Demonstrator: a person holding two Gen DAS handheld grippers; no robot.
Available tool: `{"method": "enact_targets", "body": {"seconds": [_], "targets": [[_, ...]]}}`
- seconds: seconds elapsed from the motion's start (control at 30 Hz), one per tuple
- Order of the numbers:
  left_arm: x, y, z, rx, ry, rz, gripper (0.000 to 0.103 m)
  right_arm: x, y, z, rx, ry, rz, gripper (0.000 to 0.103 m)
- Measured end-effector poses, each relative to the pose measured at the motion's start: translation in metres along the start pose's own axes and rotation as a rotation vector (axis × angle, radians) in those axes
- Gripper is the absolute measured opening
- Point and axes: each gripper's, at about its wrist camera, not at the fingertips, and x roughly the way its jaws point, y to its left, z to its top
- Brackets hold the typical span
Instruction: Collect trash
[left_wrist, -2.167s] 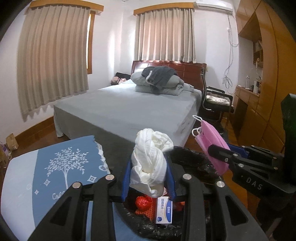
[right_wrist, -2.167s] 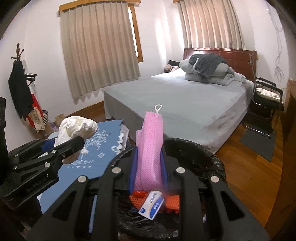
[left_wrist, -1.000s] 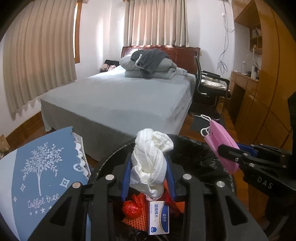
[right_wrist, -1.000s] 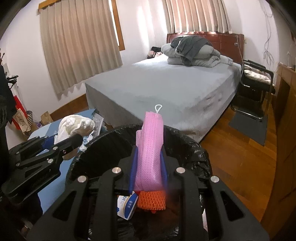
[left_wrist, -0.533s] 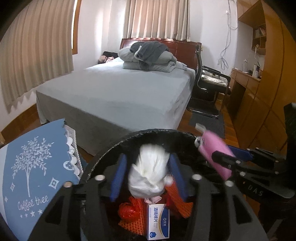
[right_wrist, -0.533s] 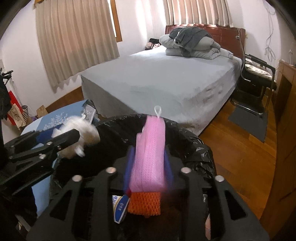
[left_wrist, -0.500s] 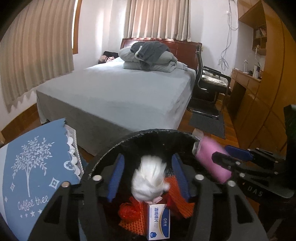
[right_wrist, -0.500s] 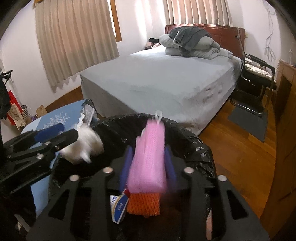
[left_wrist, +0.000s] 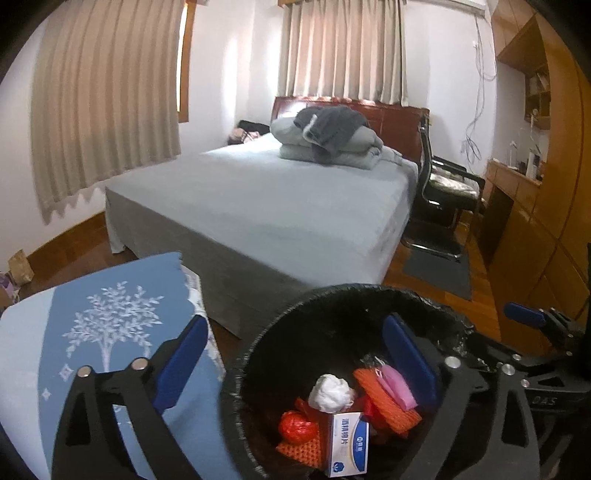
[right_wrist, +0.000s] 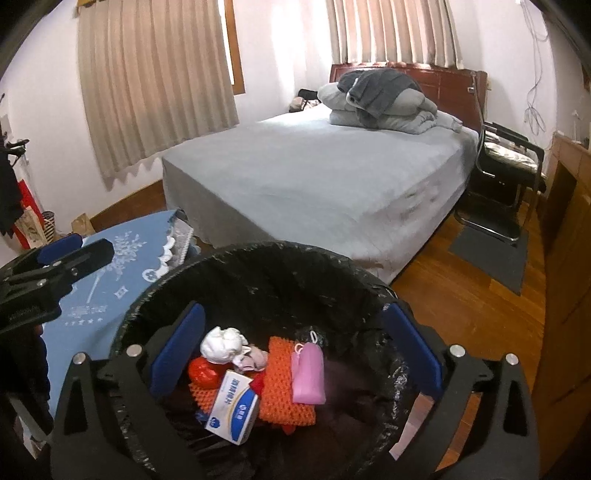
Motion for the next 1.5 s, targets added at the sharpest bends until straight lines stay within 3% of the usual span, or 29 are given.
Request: {"method": "enact_targets", "body": {"seconds": [0.8, 1.5], "targets": [[-0.116, 0.012, -0.014, -0.008, -0.071, 0.102, 0.097, -0.112, 0.062, 0.020, -0.030, -0.096, 0.102, 0.097], [-0.163, 0.017, -0.024, -0.038, -0.116, 0.127, 0.097, -0.136, 0.088, 0.012, -0.072, -0.098, 0.114, 0.097]]}}
